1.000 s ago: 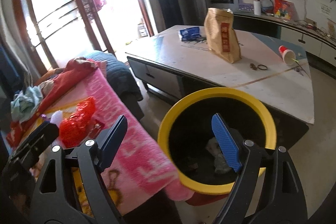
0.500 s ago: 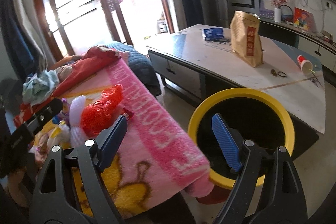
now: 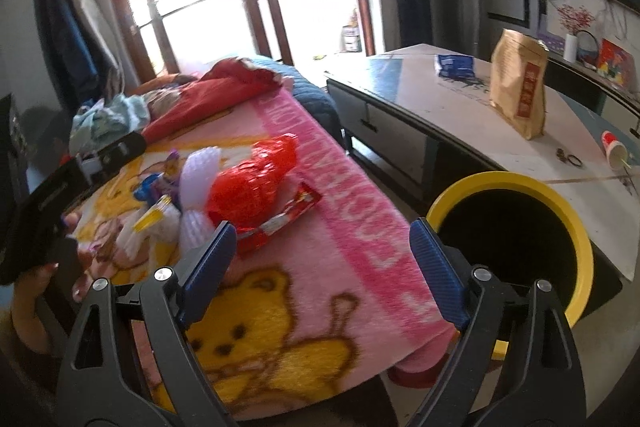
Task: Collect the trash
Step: 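Move both open tools back over the trash on the blanket, then grasp the blue glove with the left tool while the right tool grasps the white foam net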
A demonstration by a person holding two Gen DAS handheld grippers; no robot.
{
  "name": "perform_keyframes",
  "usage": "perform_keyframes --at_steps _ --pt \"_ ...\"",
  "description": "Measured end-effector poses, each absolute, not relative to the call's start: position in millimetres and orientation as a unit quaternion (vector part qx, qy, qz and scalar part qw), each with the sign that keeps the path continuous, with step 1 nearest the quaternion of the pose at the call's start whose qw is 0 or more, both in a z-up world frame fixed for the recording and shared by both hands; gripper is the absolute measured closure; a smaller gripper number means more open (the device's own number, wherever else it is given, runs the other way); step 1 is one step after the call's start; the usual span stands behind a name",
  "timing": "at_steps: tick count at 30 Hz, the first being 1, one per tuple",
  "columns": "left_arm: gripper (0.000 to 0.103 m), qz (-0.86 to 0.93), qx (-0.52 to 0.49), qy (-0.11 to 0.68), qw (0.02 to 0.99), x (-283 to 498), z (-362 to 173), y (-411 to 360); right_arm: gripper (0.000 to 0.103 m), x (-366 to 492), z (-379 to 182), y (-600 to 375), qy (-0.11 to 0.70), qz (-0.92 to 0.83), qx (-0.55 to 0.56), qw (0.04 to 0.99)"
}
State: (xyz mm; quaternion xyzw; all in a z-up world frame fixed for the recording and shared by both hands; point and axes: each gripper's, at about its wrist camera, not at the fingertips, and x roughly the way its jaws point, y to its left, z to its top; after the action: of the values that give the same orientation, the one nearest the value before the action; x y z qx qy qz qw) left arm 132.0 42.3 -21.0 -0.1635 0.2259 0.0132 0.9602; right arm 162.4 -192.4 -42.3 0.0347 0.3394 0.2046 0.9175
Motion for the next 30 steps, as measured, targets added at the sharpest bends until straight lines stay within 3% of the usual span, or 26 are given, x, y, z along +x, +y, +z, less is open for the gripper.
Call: perform_keyframes --at_steps 20,21,23,26,30 --pt "0.009 0.063 -0.235 0.256 0.936 129.6 -44.6 130.9 0.023 159.3 -63.9 -104.9 0.366 0.275 -0.025 0.889" --pt "0.010 0.062 -0.240 0.259 0.934 130.8 -46.2 135.0 0.023 159.8 -65.6 -101.9 0.368 0.277 -0.027 0.887" --pt "0.027 0.059 -0.249 0.265 0.930 133.2 -50.9 141.5 0.023 161.7 -69.9 -94.4 0.372 0.279 -0.033 0.885" --pt "0.037 0.052 -0.261 0.280 0.922 138.9 -58.8 150.1 0.023 164.6 -75.7 -87.1 0.379 0.282 -0.038 0.881" --pt "0.039 0.045 -0.263 0.309 0.913 151.6 -69.2 156.3 0.025 169.0 -81.3 -78.8 0.384 0.285 -0.041 0.877"
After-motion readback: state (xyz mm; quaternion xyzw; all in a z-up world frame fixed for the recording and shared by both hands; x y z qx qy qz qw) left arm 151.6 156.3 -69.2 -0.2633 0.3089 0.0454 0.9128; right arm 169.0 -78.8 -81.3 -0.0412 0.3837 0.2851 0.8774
